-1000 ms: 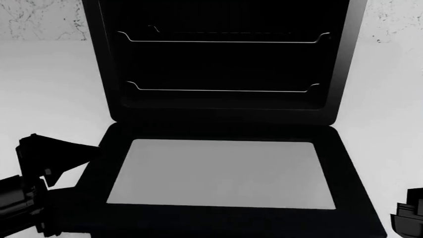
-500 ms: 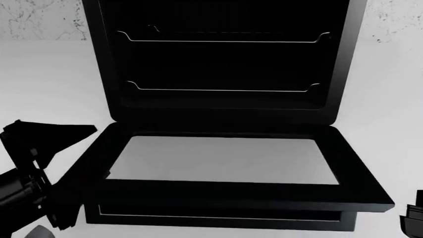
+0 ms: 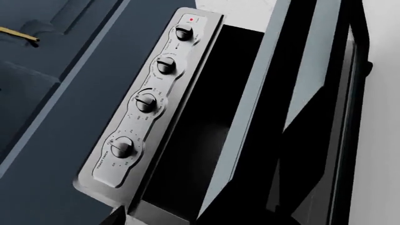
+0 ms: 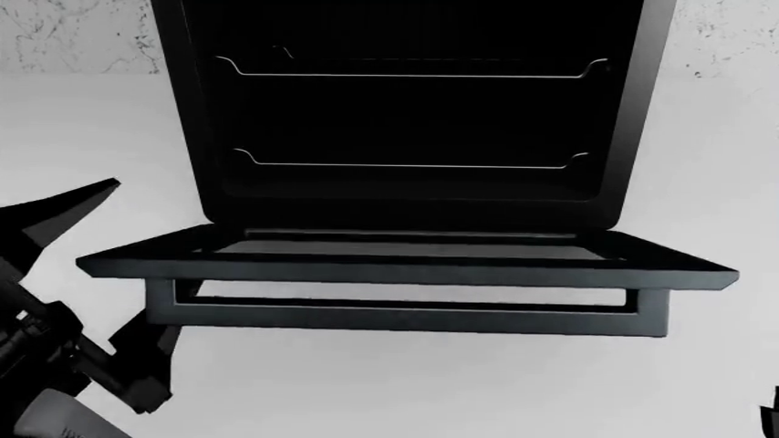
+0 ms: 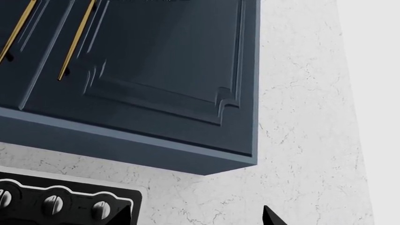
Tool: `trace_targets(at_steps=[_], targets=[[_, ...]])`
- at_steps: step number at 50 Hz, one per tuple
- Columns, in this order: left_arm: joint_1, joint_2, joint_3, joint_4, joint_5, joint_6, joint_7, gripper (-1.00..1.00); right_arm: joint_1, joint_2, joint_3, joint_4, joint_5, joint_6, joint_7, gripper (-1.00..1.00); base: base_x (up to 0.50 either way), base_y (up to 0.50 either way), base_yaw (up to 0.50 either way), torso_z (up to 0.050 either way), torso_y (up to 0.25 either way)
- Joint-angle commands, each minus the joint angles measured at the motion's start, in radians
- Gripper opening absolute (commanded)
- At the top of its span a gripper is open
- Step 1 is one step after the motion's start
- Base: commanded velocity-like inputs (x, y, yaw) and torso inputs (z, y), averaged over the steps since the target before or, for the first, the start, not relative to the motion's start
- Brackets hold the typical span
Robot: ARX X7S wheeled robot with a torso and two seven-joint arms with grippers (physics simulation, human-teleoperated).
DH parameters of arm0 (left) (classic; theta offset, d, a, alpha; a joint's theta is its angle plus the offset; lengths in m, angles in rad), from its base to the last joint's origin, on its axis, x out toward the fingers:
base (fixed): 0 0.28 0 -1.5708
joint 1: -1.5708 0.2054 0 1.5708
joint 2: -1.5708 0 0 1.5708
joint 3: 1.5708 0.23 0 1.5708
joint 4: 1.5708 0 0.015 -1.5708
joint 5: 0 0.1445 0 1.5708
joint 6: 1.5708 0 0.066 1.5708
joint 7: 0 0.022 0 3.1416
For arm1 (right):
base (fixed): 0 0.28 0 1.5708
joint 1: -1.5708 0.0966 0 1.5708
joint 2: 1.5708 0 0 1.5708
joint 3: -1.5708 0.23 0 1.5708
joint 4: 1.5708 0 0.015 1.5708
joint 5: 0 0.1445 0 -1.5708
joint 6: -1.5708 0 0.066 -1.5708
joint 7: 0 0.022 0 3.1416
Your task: Close the toaster oven door.
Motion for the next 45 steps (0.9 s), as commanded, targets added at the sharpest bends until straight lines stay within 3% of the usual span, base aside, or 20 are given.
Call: trace_targets(at_steps=[1, 14, 27, 32, 38, 45], targets=[[0.144, 0.079, -0.073, 0.242, -0.146, -0.228, -0.037, 1.0, 0.001, -0.032, 0.024, 0.0, 0.01, -0.001, -0.032, 1.0, 0.0, 0.0, 0.0, 0.0, 0.011], [0.17, 0.284, -0.1, 0.3, -0.2, -0.46, -0.106, 1.0, 0.001, -0.078, 0.054, 0.0, 0.02, 0.0, -0.075, 1.0, 0.0, 0.0, 0.0, 0.001, 0.002], [0.082, 0.513, -0.239, 0.233, -0.455, -0.706, -0.144, 1.0, 0.0, -0.087, 0.05, 0.0, 0.014, -0.007, -0.083, 1.0, 0.0, 0.0, 0.0, 0.0, 0.0], [-0.001, 0.56, -0.286, 0.164, -0.51, -0.812, -0.164, 1.0, 0.0, -0.082, 0.078, 0.0, 0.035, 0.003, -0.088, 1.0, 0.0, 0.0, 0.0, 0.0, 0.0], [-0.071, 0.586, -0.291, 0.068, -0.535, -0.811, -0.168, 1.0, 0.0, -0.118, 0.092, 0.0, 0.036, 0.0, -0.12, 1.0, 0.0, 0.0, 0.0, 0.0, 0.0], [-0.225, 0.601, -0.26, -0.173, -0.52, -0.763, -0.158, 1.0, 0.0, -0.123, 0.077, 0.0, 0.023, -0.007, -0.117, 1.0, 0.0, 0.0, 0.0, 0.0, 0.0]])
